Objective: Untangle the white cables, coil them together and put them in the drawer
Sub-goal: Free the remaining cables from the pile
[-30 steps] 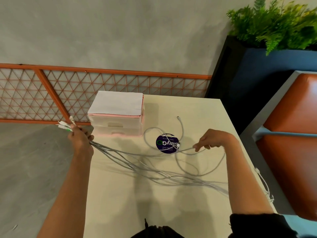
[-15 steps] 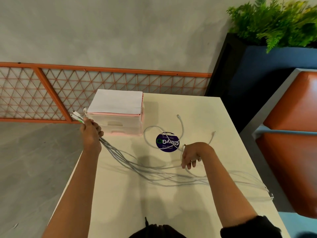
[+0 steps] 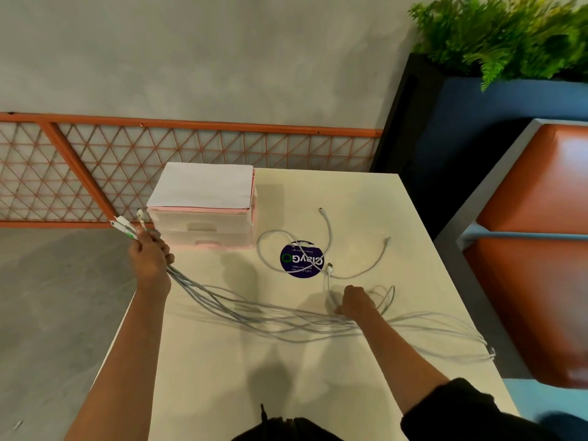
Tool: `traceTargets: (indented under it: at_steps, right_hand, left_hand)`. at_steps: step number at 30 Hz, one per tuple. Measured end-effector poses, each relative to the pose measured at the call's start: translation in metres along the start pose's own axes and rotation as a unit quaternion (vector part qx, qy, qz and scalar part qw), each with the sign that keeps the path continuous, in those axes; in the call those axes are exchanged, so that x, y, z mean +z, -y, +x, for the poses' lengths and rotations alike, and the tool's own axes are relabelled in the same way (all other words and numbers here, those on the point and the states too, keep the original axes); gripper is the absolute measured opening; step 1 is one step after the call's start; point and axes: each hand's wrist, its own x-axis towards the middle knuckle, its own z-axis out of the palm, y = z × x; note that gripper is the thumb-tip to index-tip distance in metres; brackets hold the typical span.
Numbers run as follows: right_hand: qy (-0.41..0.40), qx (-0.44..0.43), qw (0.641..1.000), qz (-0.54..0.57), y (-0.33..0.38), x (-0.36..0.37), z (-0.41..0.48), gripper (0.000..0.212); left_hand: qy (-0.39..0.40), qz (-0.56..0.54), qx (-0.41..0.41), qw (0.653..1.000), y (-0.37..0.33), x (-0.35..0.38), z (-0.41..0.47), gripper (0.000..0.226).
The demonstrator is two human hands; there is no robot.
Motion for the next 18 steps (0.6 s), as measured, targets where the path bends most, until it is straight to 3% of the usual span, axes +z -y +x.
traceTargets:
  at_steps: [6, 10, 14, 18]
  right_hand:
    - [-0.022, 0.001, 0.999, 0.03, 0.003, 0.015, 0.011, 0.033]
    - [-0.137, 0.046, 0.967, 0.21, 0.007, -0.016, 0.023, 0.03]
    - [-0.283, 0.079, 0.852, 0.434, 0.001, -0.058, 0.029, 0.012]
    - [-0.364, 0.089, 0.671, 0.639, -0.015, -0.089, 0.018, 0.006]
  left_hand:
    - [0.0, 0.006, 0.014, 1.0, -0.001, -0.002, 0.001, 0.039]
    - [-0.01, 0.009, 0.014, 1.0, 0.002, -0.004, 0.003, 0.038]
    - [-0.017, 0.007, 0.013, 1.0, 0.001, 0.0, 0.003, 0.038]
    - [-0.024, -0.003, 0.014, 1.0, 0.0, 0.004, 0.005, 0.04]
